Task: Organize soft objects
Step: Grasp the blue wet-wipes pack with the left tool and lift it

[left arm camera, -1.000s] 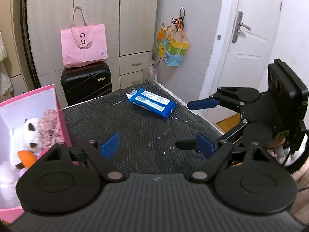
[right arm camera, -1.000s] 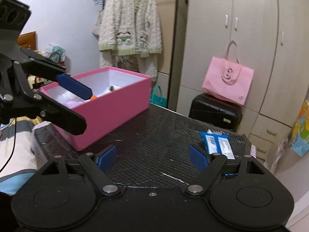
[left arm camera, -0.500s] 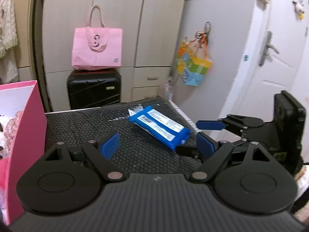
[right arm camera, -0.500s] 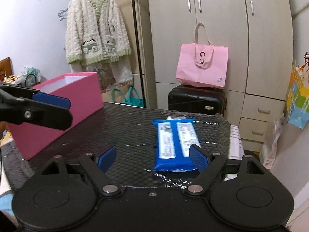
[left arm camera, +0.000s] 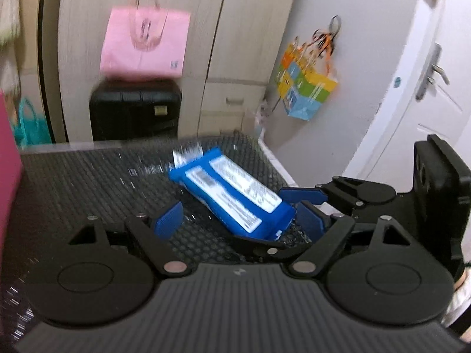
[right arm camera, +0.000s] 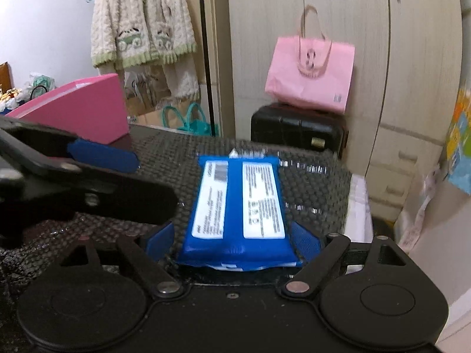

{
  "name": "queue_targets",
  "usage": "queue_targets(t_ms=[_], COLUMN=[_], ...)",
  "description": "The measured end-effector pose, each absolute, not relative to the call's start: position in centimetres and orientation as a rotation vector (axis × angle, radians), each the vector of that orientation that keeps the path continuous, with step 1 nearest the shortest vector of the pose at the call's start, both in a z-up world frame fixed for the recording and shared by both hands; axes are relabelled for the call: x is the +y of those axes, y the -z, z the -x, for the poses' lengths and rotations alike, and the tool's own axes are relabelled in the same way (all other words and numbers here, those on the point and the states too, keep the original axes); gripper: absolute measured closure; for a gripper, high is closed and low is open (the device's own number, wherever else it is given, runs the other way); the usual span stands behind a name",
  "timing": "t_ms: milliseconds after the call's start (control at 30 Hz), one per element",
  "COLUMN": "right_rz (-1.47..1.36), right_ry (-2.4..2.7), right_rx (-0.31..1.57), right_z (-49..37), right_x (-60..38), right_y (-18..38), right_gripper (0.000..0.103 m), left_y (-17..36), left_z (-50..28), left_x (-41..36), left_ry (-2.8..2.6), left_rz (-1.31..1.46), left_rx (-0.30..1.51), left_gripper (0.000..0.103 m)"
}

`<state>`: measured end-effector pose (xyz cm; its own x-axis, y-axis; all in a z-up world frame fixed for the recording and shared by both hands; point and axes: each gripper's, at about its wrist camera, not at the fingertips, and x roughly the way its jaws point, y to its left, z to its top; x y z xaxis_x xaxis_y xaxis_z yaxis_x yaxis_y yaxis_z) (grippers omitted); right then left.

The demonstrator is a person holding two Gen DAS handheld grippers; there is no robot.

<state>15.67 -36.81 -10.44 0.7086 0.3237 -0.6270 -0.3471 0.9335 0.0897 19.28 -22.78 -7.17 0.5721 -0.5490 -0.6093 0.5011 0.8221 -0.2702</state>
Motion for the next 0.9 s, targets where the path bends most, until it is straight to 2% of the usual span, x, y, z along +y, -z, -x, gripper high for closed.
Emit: queue_targets(t_ms=[133, 333, 400, 533, 700, 767, 900], right_rz=[0.013, 0.029, 0.029, 0.028, 0.005, -0.042, -0.044], right_ry=[-0.38, -0.395, -0.386, -0.391, -0.379, -0.353, -0.336], right_rx=[0.724, 0.731, 0.724, 0.719, 0.715, 0.712, 0.726], right_z=[-15.9, -16.0, -16.1, -16.2, -16.1, -16.1, -15.6], right_x=[-37.0, -36.7, -36.7, -36.8, -36.9, -37.2, -36.9], right_y=[11.0, 11.0, 10.9, 10.8, 10.7, 10.5, 10.2], right_gripper=[0.012, 0.012, 0.02, 0.023, 0.028, 0.034, 0.036], left_y=[9.2, 10.6, 10.7, 11.0, 11.0, 11.0, 10.8], left_z=[-20.6, -21.8, -22.2, -22.5, -22.1, -22.1, -22.1], left_x=[-23.3, -24.0, -24.2, -24.8, -25.2, -25.3, -24.8], left_ry=[0.609, 0.574, 0.558, 0.56, 0.546, 0.544, 0.569], left_rz=[0.143, 0.216, 0.233, 0.216, 0.17, 0.163, 0.207], left_rx=[0.836, 0.829, 0.827, 0.843, 0.834, 0.831, 0.863], left_gripper=[0.035, 0.043, 0.043, 0.053, 0.056, 0.055, 0.056])
